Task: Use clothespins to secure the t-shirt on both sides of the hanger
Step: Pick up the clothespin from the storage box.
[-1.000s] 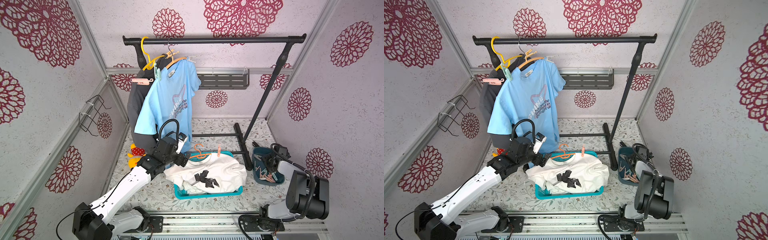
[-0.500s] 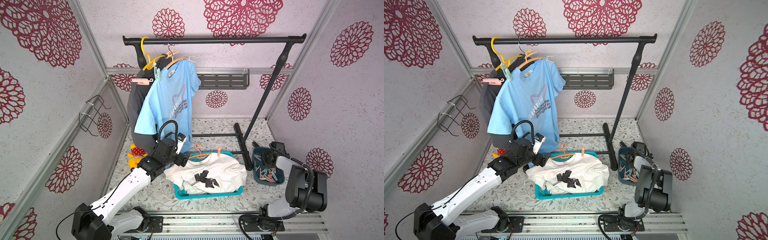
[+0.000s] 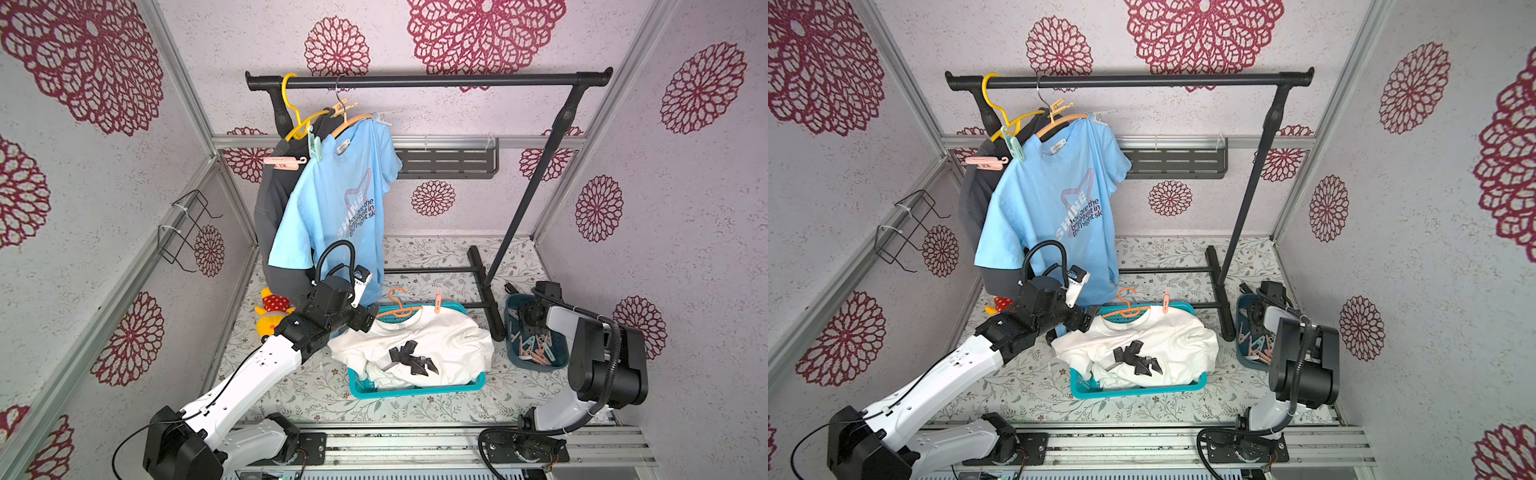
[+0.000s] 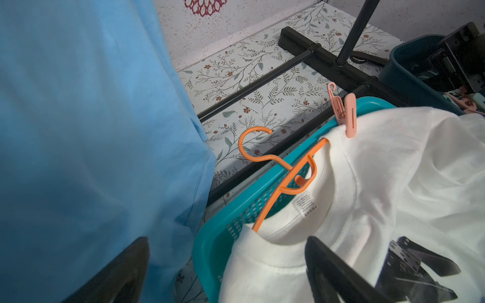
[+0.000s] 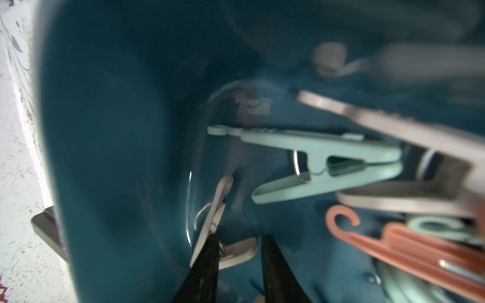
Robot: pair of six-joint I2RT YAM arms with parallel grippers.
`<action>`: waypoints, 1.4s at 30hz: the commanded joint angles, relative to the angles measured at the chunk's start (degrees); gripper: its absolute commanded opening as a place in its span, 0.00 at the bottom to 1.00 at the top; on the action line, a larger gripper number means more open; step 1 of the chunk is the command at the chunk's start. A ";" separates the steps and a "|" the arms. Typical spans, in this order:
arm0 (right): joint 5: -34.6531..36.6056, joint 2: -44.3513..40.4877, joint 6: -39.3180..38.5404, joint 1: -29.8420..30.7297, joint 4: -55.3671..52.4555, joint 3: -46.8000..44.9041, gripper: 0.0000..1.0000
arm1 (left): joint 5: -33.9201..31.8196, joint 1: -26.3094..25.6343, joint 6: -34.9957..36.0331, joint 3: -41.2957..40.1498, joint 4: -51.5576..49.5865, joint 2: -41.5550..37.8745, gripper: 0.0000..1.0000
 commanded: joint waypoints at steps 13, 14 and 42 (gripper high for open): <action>3.69 1.92 8.44 1.28 -4.26 2.09 0.28 | -0.89 0.69 0.02 -0.14 1.19 1.04 0.94; 4.35 2.13 8.68 1.25 -4.63 2.27 0.27 | -0.95 0.69 0.01 -0.14 1.32 1.06 0.94; 7.22 -1.68 2.39 -1.26 -3.77 0.70 0.00 | -2.10 1.48 1.25 -0.22 1.60 1.36 0.92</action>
